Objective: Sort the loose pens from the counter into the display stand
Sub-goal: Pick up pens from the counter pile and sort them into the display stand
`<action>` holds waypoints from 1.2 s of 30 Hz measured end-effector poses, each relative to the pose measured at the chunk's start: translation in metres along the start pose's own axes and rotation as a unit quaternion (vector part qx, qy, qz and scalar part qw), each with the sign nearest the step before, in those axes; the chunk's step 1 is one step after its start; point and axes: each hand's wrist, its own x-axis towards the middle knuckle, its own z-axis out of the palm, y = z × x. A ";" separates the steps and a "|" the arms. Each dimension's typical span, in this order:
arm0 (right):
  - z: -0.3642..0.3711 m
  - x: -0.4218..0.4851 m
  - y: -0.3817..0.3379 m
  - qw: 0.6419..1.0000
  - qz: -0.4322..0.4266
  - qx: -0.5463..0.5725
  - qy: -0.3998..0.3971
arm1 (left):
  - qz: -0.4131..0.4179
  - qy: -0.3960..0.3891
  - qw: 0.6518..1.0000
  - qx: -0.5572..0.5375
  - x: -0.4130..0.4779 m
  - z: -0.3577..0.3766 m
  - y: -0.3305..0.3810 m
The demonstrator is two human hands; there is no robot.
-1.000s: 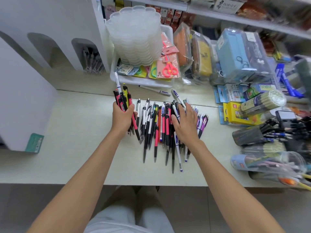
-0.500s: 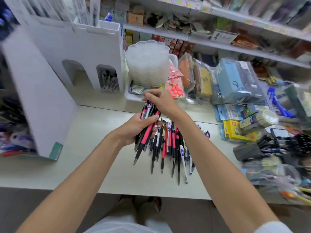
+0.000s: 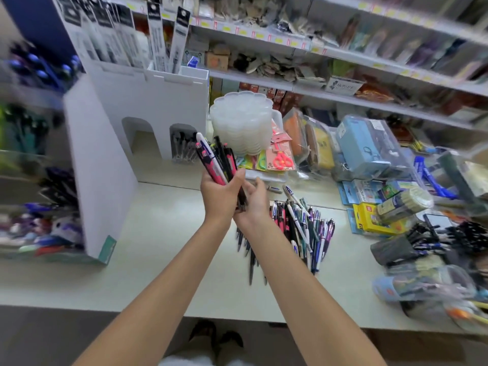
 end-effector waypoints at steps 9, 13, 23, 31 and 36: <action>-0.006 -0.025 -0.009 0.900 -0.199 -0.379 -0.078 | -0.090 -0.218 0.972 0.000 -0.011 -0.055 0.024; 0.025 -0.045 -0.024 0.834 -0.291 -0.426 -0.195 | -0.105 -0.261 0.959 0.031 -0.011 -0.091 0.052; 0.148 -0.091 0.037 0.650 -0.515 -0.527 -0.185 | 0.007 -0.267 0.957 0.117 0.027 -0.189 0.131; 0.275 -0.126 0.132 0.626 -0.563 -0.517 -0.153 | 0.035 -0.410 0.906 0.095 0.101 -0.321 0.206; 0.337 -0.149 0.196 0.669 -0.574 -0.455 -0.128 | 0.002 -0.447 0.889 0.103 0.134 -0.400 0.239</action>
